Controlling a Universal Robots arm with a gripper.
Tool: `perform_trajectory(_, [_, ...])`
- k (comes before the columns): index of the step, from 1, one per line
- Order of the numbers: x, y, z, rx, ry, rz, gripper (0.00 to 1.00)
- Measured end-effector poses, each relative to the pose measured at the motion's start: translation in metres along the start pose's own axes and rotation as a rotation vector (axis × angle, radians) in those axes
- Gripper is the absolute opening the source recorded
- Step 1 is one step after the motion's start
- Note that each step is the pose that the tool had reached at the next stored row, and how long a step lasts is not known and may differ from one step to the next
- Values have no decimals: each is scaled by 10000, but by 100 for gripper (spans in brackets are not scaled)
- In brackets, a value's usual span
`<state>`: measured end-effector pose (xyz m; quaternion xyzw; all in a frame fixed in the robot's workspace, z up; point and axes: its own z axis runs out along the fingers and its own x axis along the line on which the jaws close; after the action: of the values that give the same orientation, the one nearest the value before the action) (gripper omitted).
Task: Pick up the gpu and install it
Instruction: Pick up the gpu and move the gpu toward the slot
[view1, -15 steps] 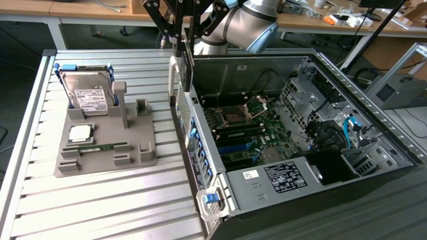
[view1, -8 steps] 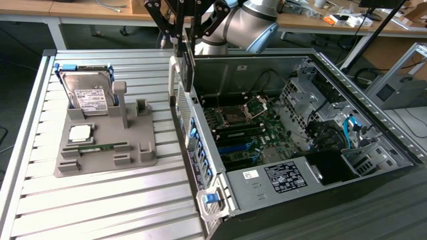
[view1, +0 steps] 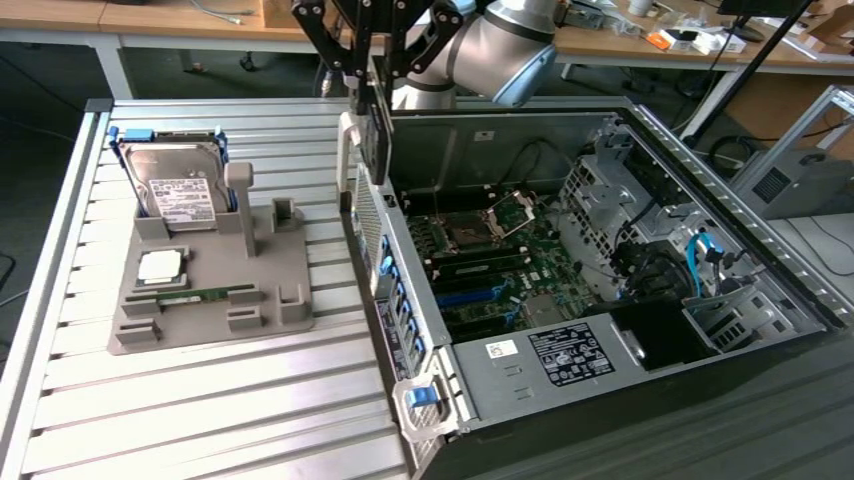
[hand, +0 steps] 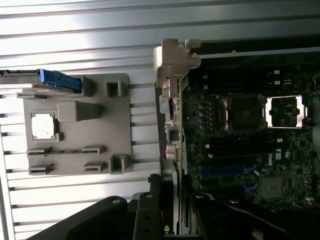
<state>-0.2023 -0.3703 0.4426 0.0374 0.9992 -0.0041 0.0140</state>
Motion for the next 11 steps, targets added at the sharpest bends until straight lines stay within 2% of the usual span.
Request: perform_trajectory(11, [-25, 2, 4, 72, -5, -2, 27])
